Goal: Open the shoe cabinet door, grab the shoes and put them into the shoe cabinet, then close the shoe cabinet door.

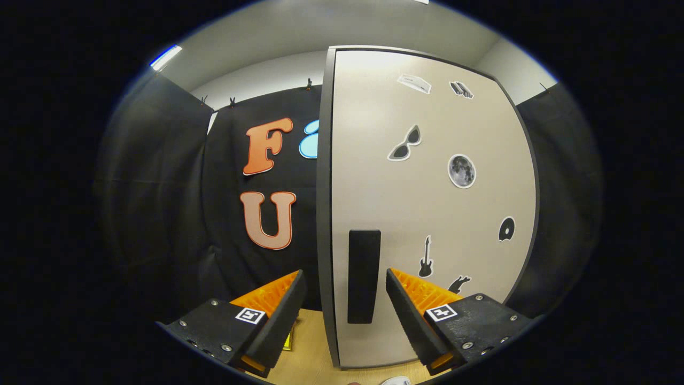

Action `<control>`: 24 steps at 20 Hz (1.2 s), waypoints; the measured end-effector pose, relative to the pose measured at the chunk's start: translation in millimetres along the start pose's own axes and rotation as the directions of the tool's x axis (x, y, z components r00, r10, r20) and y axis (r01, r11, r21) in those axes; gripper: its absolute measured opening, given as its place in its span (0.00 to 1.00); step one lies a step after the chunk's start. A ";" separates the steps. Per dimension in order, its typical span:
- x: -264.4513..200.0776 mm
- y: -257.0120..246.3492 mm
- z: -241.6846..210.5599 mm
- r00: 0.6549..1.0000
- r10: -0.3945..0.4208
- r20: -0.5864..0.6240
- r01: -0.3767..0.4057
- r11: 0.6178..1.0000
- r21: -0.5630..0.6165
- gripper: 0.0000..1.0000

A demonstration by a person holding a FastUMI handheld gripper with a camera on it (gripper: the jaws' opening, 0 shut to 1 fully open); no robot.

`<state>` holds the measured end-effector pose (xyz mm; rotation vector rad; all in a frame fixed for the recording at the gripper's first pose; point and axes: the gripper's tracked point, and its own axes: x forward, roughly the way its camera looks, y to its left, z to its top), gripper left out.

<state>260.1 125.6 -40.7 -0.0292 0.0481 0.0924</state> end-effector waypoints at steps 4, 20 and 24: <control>13.9 -4.1 -6.3 1.000 -0.027 -0.008 0.027 1.000 -0.003 0.94; 32.4 -18.4 -25.3 0.995 -0.085 -0.057 0.084 0.996 -0.023 0.54; 31.1 -17.7 -25.7 0.996 -0.067 -0.060 0.068 0.998 0.017 0.36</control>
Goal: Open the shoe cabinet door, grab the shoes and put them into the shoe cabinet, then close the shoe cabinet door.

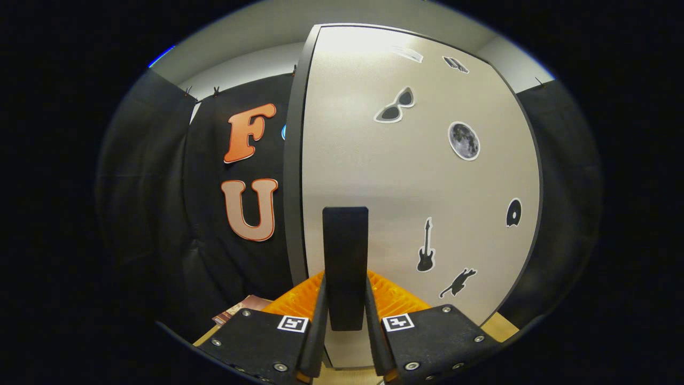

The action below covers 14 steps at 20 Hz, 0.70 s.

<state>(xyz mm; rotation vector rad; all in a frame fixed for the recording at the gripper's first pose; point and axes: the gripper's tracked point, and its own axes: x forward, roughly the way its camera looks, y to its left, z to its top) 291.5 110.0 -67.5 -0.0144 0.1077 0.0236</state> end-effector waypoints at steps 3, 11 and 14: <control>-3.8 -1.9 -0.2 1.000 0.005 -0.003 -0.005 1.000 -0.004 0.34; -43.1 -9.5 1.7 0.999 0.055 0.000 -0.055 0.998 0.027 0.31; -62.3 -18.6 0.4 0.998 0.059 -0.002 -0.059 0.997 0.046 0.31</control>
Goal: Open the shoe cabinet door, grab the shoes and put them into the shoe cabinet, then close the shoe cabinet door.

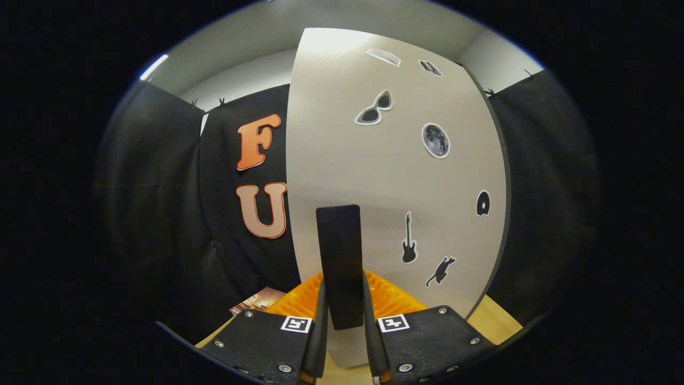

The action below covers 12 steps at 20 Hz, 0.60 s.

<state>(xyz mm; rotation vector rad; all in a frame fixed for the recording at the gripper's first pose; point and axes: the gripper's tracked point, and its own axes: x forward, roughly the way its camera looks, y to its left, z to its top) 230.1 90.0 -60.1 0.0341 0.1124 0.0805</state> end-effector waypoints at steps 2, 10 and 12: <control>-12.3 -4.7 -0.7 1.000 0.002 -0.005 -0.002 1.000 0.007 0.31; -40.9 -20.5 -1.9 1.000 0.008 -0.007 -0.007 1.000 0.026 0.29; -47.3 -25.4 -1.0 1.000 0.010 -0.001 -0.010 0.999 0.031 0.29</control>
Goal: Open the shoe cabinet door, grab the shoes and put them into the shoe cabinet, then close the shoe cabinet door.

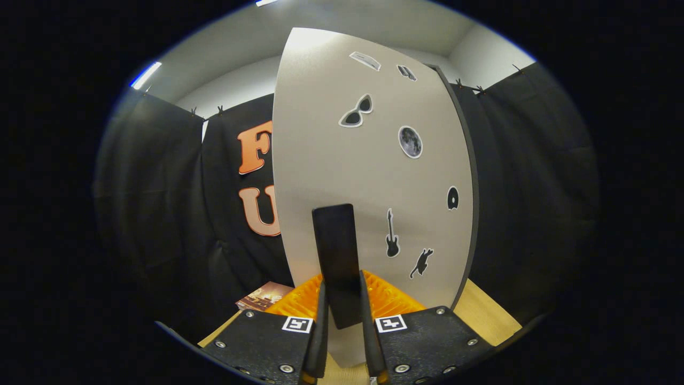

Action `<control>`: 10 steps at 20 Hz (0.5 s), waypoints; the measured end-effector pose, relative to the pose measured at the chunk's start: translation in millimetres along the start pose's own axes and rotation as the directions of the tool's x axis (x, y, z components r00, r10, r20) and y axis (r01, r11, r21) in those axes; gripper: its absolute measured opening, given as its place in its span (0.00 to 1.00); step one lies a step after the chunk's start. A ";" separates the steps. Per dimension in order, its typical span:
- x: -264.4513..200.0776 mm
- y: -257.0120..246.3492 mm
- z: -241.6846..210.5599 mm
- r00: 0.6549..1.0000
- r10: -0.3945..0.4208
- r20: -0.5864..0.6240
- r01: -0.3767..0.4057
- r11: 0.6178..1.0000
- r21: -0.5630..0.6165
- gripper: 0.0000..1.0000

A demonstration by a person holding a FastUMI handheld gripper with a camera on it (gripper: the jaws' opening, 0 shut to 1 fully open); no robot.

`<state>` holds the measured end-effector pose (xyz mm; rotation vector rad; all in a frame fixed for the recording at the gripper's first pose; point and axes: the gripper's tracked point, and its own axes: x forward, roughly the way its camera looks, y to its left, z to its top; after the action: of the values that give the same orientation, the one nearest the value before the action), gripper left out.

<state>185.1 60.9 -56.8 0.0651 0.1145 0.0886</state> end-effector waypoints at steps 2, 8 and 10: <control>-7.3 -6.4 0.1 1.000 -0.004 -0.002 0.004 1.000 -0.005 0.29; -33.3 -32.0 1.1 0.999 -0.042 0.011 0.042 0.999 0.002 0.28; -41.3 -41.6 0.9 0.998 -0.054 0.015 0.054 0.999 0.003 0.28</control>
<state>147.9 15.7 -54.2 0.0652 0.1014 0.0343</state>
